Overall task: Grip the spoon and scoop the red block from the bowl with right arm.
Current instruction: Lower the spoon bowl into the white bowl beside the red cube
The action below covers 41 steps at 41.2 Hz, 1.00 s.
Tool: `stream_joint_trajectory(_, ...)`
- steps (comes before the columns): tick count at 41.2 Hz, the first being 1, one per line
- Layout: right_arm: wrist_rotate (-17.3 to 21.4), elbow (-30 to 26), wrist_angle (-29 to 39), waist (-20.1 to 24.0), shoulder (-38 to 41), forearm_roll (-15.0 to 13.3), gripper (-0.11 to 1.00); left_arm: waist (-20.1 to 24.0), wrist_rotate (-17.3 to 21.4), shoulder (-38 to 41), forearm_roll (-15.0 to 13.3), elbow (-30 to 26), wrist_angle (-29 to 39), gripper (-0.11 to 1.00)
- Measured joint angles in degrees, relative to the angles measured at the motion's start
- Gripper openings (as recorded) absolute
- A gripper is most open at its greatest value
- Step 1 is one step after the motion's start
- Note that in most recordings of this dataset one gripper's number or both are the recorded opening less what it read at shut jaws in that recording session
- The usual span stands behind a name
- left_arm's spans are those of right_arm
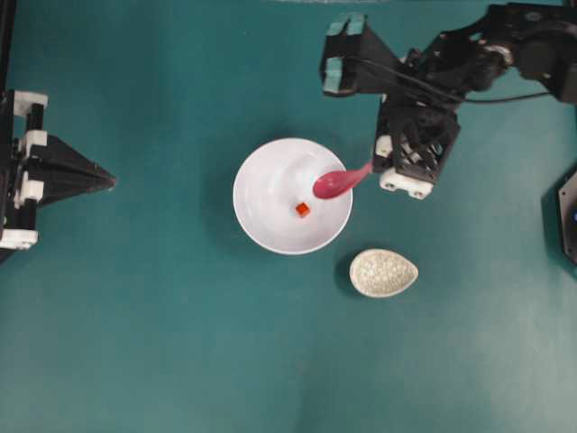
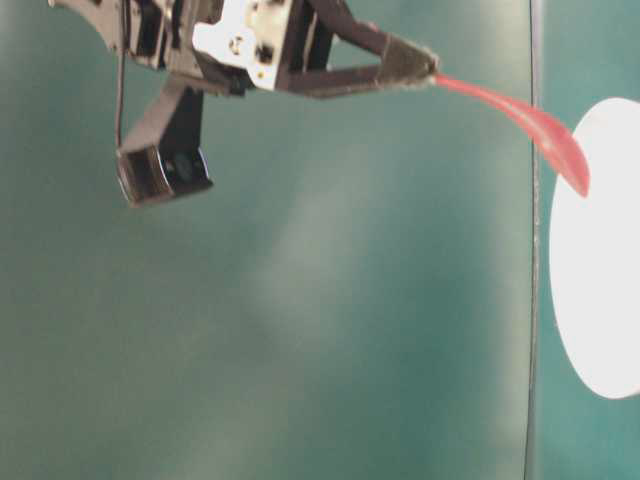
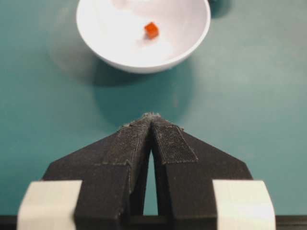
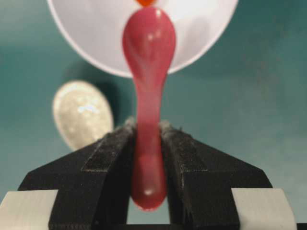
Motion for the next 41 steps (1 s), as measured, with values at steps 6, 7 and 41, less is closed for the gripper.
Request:
stream_joint_trajectory(6, 0.0, -3.0, 3.3, 0.0, 3.3, -0.7, 0.24, 0.1, -0.1, 0.0, 0.0, 0.1, 0.0, 0.00)
stream_joint_trajectory(7, -0.1, -3.3, 3.5, -0.1, 3.7, -0.7, 0.24, 0.1, -0.1, 0.0, 0.0, 0.1, 0.0, 0.00)
stream_joint_trajectory(41, -0.1, -7.8, 6.9, 3.1, 11.3, -0.8, 0.24, 0.0, 0.2, 0.0, 0.0, 0.1, 0.0, 0.00)
